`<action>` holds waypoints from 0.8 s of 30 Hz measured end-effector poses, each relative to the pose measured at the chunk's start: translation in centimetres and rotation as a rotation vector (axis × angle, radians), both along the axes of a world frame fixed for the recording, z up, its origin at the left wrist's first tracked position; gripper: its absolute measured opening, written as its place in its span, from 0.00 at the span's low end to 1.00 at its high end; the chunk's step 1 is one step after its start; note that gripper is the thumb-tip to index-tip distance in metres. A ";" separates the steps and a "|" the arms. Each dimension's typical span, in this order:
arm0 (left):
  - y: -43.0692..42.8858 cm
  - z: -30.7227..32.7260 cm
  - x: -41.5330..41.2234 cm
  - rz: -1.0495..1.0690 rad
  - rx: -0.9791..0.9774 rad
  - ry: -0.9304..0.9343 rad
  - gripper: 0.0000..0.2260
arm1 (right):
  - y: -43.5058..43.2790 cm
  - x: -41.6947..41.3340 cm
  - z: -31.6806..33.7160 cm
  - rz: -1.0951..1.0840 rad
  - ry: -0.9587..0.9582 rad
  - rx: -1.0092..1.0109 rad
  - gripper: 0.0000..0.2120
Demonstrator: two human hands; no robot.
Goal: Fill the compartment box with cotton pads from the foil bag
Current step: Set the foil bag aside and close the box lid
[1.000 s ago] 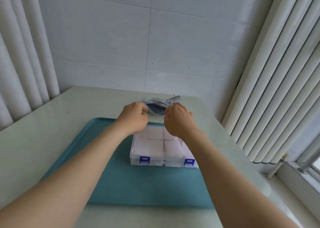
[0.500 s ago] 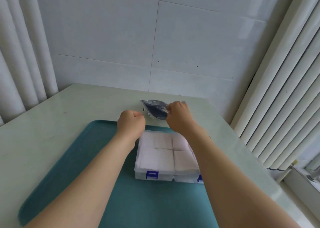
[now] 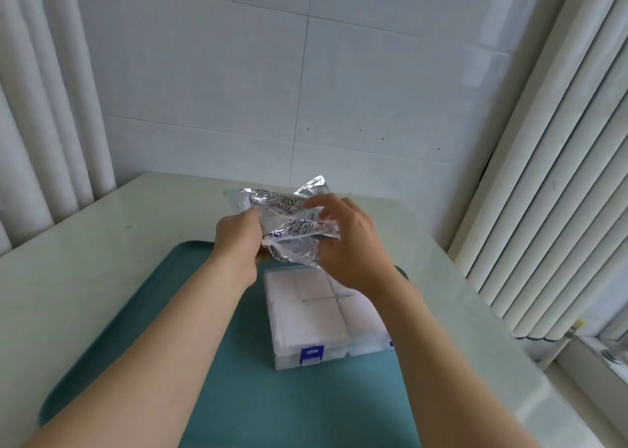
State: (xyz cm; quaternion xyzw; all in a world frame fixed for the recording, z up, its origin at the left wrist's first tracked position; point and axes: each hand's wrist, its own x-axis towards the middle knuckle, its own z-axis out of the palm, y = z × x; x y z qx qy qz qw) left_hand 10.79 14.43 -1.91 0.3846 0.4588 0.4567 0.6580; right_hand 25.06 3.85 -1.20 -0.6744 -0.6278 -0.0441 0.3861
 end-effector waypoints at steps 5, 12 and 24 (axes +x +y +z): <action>-0.9 0.6 0.4 -0.025 0.046 0.017 0.11 | 0.9 -1.4 -0.3 0.131 -0.131 0.131 0.18; -0.2 0.7 -0.4 -0.064 0.107 0.012 0.19 | 0.1 -1.4 0.7 0.129 0.055 0.311 0.14; 1.4 -0.2 -0.8 -0.023 0.069 0.018 0.15 | 0.0 0.1 0.1 0.089 -0.279 0.030 0.19</action>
